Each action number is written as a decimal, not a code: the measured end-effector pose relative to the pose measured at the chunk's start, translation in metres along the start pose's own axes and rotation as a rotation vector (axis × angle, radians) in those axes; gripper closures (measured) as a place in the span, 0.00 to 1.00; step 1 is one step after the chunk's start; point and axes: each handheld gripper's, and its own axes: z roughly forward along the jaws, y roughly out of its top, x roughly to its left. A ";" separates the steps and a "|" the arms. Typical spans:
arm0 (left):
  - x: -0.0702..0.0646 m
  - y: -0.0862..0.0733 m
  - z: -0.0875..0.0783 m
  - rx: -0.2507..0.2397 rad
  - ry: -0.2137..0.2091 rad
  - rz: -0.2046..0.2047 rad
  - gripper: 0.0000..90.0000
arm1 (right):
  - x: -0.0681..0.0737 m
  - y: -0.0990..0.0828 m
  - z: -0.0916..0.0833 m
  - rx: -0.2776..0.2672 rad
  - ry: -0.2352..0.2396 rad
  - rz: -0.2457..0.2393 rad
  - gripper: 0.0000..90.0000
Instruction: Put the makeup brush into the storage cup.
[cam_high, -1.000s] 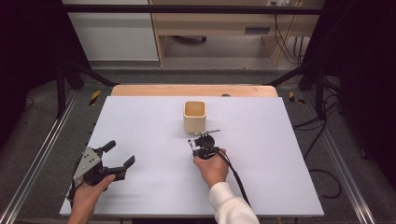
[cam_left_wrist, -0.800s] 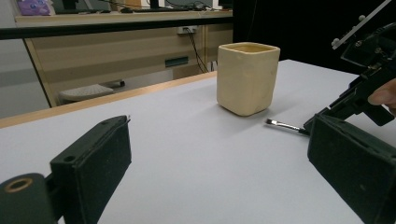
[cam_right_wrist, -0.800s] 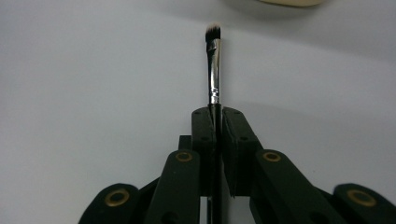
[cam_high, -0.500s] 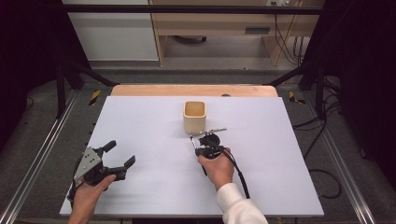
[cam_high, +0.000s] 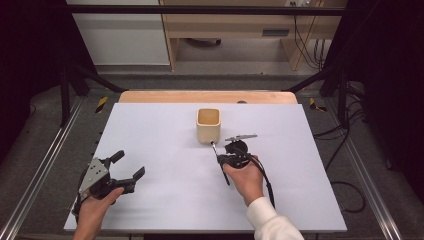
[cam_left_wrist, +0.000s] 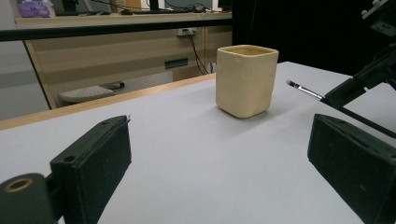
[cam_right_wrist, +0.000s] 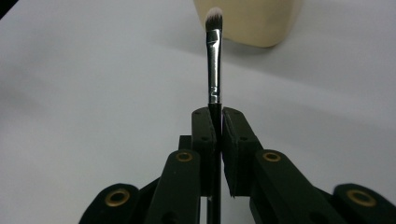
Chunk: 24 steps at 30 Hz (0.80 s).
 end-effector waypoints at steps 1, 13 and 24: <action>0.000 0.000 0.000 0.000 0.000 0.000 0.06 | -0.002 0.001 -0.003 -0.007 0.003 0.000 0.93; 0.000 -0.001 0.000 0.000 -0.001 -0.001 0.06 | -0.018 0.003 -0.025 -0.099 0.030 0.007 0.93; 0.000 -0.001 0.001 0.003 -0.001 -0.005 0.06 | -0.025 -0.002 -0.032 -0.180 0.069 -0.026 0.93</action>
